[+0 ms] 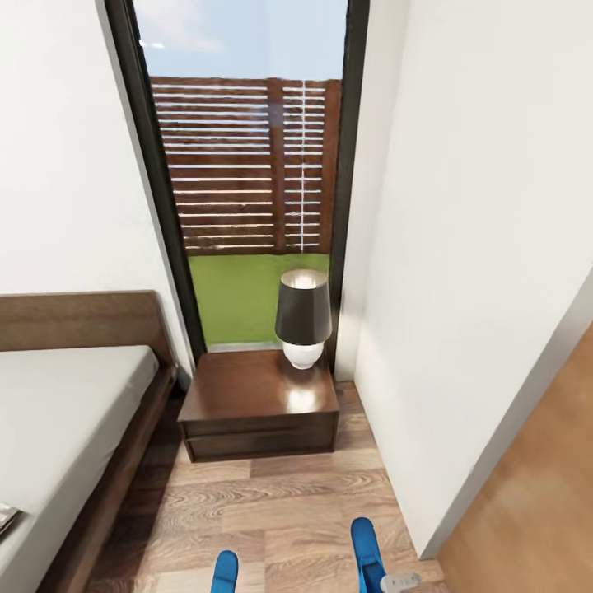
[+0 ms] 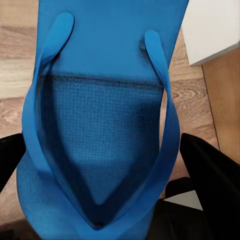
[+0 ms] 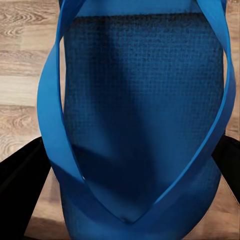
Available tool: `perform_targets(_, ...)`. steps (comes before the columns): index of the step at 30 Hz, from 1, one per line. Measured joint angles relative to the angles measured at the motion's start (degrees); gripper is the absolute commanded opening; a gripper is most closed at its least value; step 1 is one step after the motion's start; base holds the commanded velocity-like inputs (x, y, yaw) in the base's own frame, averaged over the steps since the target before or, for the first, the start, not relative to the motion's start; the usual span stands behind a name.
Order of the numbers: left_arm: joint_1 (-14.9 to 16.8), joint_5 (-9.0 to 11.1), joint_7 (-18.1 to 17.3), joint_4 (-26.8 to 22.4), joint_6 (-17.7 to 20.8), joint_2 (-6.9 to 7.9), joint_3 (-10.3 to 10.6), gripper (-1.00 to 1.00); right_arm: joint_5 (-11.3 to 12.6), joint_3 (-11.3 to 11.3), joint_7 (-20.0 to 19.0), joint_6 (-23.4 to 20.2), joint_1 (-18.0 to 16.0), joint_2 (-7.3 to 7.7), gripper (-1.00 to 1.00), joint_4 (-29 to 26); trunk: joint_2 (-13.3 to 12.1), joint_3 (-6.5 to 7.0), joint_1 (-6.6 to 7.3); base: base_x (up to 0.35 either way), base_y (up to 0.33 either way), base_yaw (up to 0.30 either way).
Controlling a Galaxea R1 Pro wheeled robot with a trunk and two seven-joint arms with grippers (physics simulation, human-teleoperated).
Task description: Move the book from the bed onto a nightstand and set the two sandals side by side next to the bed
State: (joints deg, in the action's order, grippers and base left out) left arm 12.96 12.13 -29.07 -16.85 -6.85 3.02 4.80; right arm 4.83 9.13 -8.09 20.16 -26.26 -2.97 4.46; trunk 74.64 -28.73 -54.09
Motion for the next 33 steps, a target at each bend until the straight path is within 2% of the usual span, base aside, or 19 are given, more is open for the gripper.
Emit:
perform_targets(23,0.00,0.00,0.00,0.00,0.00,0.00,0.00,-1.00,0.00,0.00,0.00,0.00,0.00,0.00,-1.00,0.01,0.00,0.00,0.00,0.311,0.000,0.000)
perform_targets(33,0.00,0.03,-0.04,-0.01,0.00,0.00,0.00,-1.00,0.00,0.00,0.00,0.00,0.00,0.00,-1.00,0.00,0.00,0.00,-0.02,0.082,0.000,0.000)
